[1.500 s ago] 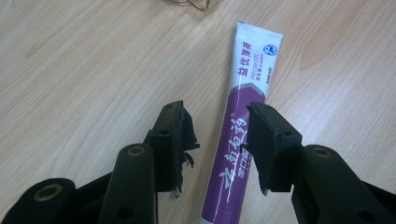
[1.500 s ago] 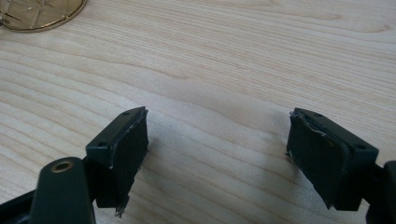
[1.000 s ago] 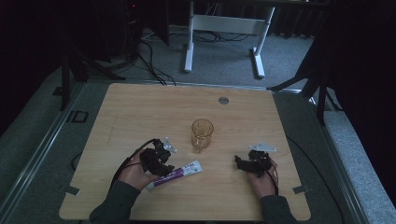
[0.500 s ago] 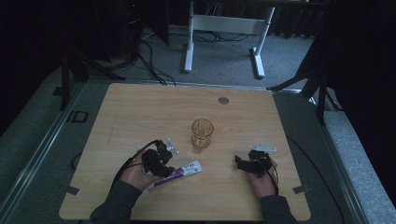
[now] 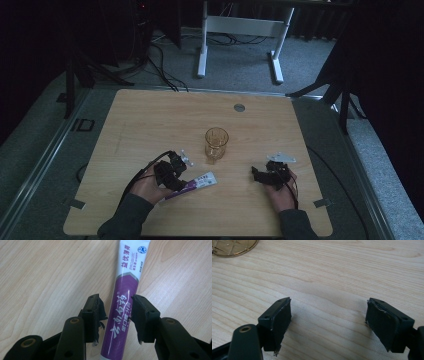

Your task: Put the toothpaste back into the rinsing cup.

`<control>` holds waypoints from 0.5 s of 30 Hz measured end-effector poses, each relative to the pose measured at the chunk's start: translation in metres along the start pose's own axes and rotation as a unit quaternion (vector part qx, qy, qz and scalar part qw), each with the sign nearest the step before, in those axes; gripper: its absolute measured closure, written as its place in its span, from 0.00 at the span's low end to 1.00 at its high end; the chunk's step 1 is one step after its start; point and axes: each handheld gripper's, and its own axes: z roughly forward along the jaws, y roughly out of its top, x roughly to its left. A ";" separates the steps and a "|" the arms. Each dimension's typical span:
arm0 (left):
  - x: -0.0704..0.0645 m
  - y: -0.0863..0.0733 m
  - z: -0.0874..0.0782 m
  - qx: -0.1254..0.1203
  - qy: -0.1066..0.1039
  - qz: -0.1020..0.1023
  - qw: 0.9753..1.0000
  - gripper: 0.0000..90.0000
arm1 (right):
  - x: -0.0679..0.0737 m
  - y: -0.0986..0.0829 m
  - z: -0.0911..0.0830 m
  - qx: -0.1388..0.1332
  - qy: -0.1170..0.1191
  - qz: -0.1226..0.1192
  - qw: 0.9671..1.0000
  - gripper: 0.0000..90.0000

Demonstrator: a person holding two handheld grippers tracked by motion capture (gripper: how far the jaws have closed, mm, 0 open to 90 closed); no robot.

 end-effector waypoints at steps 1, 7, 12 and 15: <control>0.000 0.000 0.001 0.002 -0.001 0.000 1.000 0.65 | 0.000 0.000 0.000 0.000 0.000 0.000 1.000 0.23; -0.002 0.002 0.006 0.013 0.000 0.003 1.000 0.63 | 0.000 0.000 0.000 0.000 0.000 0.000 1.000 0.23; -0.004 0.005 0.008 0.021 -0.002 0.008 1.000 0.63 | 0.000 0.000 0.000 0.000 0.000 0.000 1.000 0.23; -0.005 0.006 0.010 0.025 -0.003 0.008 1.000 0.63 | 0.000 0.000 0.000 0.000 0.000 0.000 1.000 0.23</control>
